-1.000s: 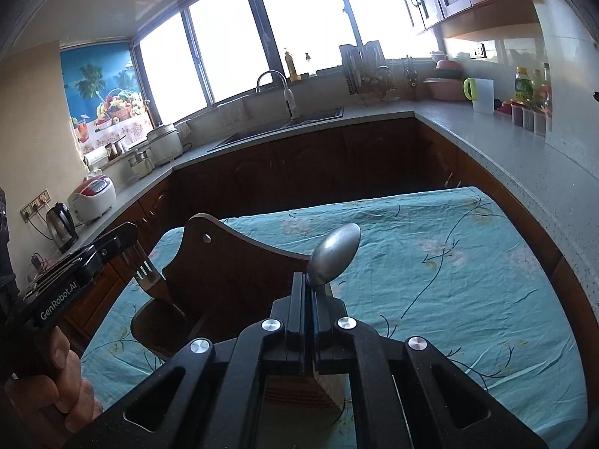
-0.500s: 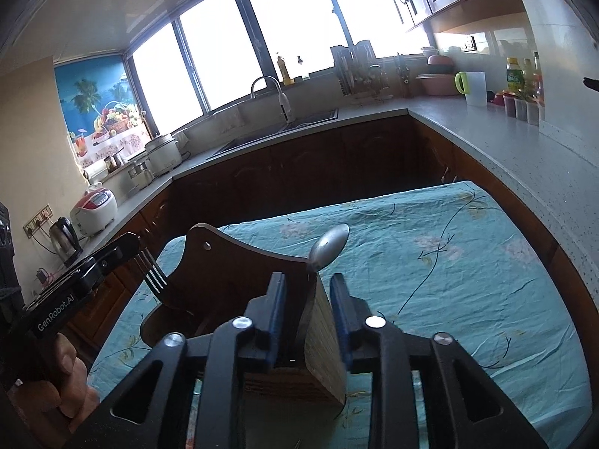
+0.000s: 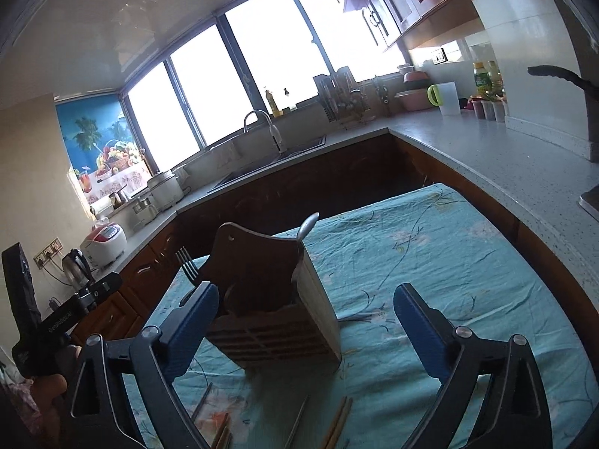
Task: Organize utensils
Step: 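Move both tools back down toward the chopsticks on the cloth, then grasp a silver metal chopstick with the left tool while the right tool grasps another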
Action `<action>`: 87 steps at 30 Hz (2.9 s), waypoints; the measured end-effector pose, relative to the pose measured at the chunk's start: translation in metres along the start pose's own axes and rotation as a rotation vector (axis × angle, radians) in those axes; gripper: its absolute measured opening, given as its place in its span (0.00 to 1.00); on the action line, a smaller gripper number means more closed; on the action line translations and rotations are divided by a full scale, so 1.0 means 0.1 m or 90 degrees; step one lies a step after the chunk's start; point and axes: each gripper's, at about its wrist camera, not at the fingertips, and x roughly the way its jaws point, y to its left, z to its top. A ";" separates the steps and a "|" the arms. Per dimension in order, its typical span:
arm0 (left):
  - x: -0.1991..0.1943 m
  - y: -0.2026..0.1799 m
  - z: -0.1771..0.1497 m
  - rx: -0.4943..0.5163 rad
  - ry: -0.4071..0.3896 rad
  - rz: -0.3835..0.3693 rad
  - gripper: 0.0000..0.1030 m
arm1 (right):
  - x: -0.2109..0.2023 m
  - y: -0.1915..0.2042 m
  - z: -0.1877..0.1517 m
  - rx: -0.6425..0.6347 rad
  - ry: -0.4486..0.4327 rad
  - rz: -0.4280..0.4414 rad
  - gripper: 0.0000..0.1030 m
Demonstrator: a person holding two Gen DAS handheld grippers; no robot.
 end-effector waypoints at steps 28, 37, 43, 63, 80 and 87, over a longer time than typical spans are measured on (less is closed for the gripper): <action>-0.48 0.39 -1.29 -0.027 0.175 0.048 0.89 | -0.68 -0.03 -1.15 -0.012 0.094 -0.070 0.93; -0.25 0.36 -1.22 -0.007 0.213 0.047 0.88 | -0.50 0.02 -1.10 -0.006 0.111 -0.061 0.93; -0.04 0.28 -1.16 0.014 0.235 0.038 0.83 | -0.32 0.09 -1.04 -0.007 0.127 -0.044 0.77; 0.87 0.06 -1.19 0.106 0.350 0.017 0.46 | 1.00 0.40 -1.14 -0.085 0.305 -0.107 0.27; 0.55 0.08 -1.05 0.078 0.326 -0.044 0.04 | 0.62 0.43 -1.03 -0.052 0.256 -0.054 0.05; 0.03 0.15 -0.76 0.030 0.261 -0.088 0.04 | 0.14 0.40 -0.71 -0.033 0.197 -0.004 0.04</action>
